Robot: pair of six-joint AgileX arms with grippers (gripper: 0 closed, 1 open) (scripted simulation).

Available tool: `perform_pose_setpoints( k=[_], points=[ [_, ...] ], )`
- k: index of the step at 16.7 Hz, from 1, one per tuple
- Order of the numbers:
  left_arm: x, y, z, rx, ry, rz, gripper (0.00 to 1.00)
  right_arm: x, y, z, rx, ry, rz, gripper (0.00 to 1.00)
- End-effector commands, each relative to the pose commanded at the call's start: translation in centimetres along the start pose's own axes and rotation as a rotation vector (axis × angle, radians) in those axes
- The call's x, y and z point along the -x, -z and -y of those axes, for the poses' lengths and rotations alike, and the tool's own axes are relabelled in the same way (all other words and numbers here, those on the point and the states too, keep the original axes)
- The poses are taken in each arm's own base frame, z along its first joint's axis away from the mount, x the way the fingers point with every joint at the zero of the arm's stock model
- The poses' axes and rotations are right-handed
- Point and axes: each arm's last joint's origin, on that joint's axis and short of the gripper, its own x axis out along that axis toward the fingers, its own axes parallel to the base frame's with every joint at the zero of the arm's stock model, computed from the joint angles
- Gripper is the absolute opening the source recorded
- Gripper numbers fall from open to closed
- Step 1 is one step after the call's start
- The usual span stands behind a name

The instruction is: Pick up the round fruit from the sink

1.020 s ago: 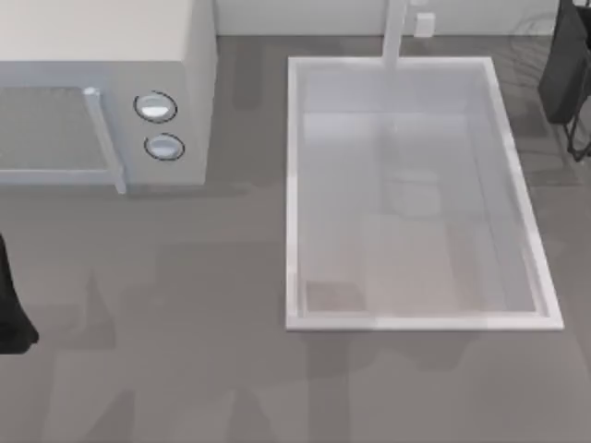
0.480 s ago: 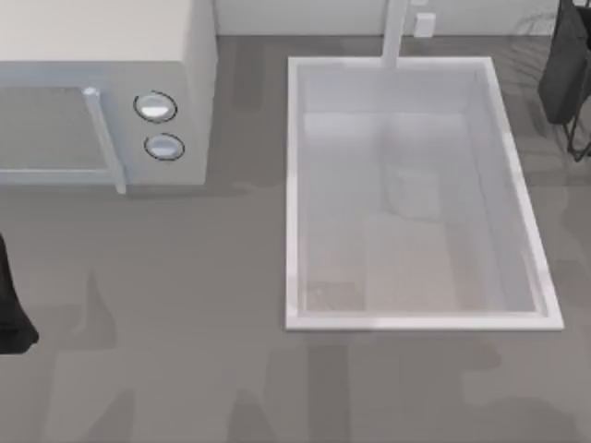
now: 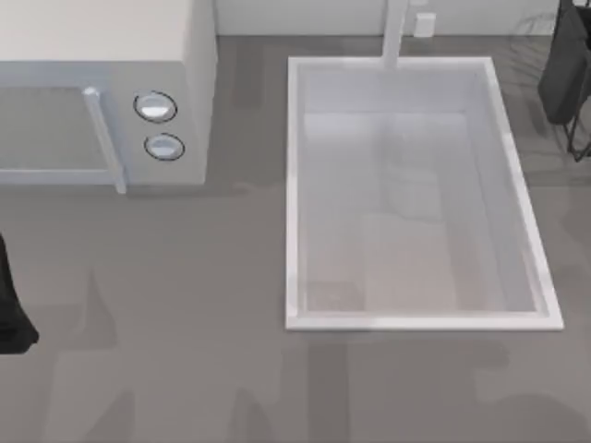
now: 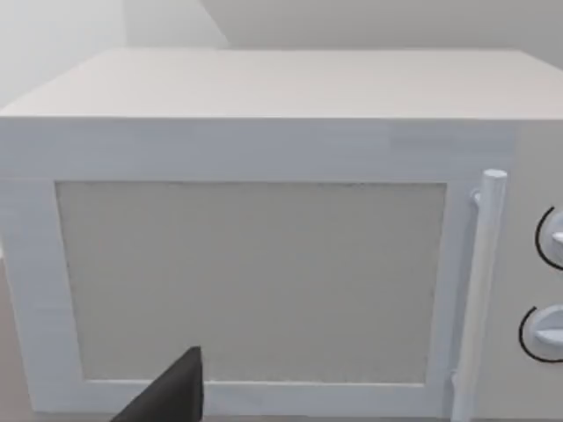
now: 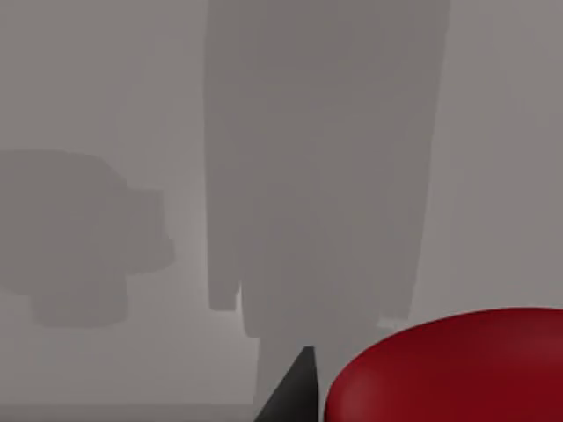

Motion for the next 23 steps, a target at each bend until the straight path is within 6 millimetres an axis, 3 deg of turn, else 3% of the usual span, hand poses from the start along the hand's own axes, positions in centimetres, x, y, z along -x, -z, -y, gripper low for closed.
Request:
perform_pose_setpoints(
  k=[8, 10, 14, 23],
  points=[
    [0.0, 0.0, 0.0, 0.0, 0.0, 0.0, 1.0, -8.9, -0.2, 0.1, -0.001, 0.001, 0.018, 0.0],
    [0.0, 0.0, 0.0, 0.0, 0.0, 0.0, 1.0, -9.8, 0.1, 0.1, -0.002, 0.001, 0.01, 0.0],
    [0.0, 0.0, 0.0, 0.0, 0.0, 0.0, 1.0, -9.9, 0.1, 0.1, -0.002, 0.001, 0.009, 0.0],
    [0.0, 0.0, 0.0, 0.0, 0.0, 0.0, 1.0, -9.9, 0.1, 0.1, -0.002, 0.001, 0.009, 0.68]
  ],
)
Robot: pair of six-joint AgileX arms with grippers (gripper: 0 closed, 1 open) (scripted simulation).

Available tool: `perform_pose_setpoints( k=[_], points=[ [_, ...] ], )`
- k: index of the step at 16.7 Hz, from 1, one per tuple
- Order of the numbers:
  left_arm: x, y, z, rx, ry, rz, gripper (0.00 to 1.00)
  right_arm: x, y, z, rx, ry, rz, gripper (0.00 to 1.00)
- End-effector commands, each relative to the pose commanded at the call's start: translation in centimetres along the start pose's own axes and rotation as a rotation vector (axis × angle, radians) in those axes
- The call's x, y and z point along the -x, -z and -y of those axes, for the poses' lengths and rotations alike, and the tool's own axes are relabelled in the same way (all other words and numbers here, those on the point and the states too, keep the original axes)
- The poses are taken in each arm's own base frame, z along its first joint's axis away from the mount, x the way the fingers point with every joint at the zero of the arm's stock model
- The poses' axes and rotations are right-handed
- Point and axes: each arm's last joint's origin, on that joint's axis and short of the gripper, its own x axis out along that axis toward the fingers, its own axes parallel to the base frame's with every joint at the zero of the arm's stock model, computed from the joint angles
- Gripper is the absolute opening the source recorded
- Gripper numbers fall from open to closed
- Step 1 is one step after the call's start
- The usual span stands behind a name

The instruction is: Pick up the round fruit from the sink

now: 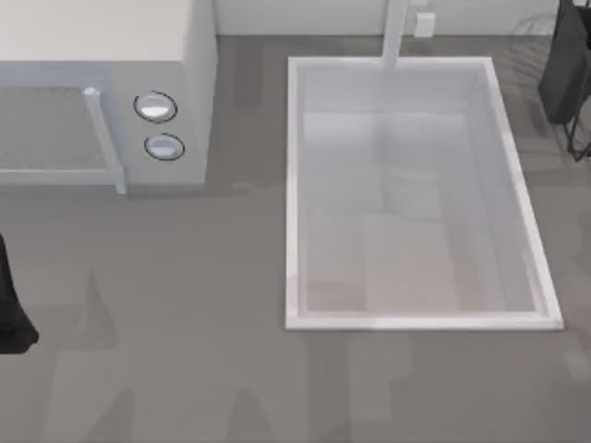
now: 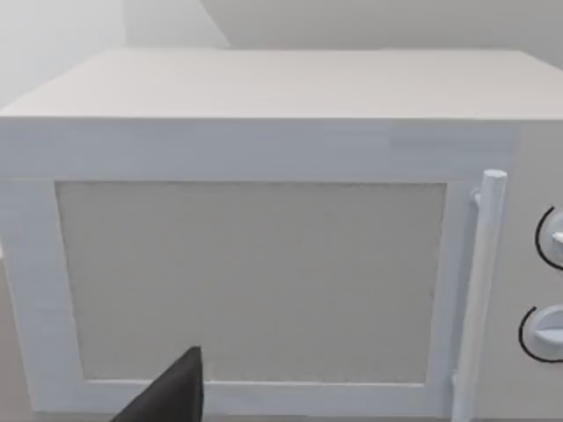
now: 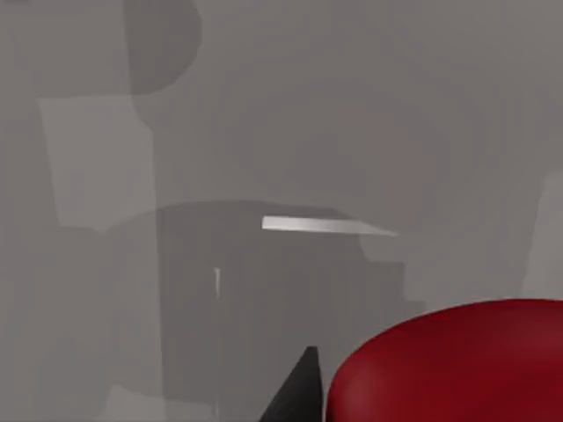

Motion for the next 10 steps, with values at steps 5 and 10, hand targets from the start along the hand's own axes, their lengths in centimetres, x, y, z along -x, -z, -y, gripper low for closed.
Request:
perform_pose_setpoints(
  k=[5, 10],
  points=[
    [0.0, 0.0, 0.0, 0.0, 0.0, 0.0, 1.0, 0.0, 0.0, 0.0, 0.0, 0.0, 0.0, 1.0],
    [0.0, 0.0, 0.0, 0.0, 0.0, 0.0, 1.0, 0.0, 0.0, 0.0, 0.0, 0.0, 0.0, 1.0]
  ],
)
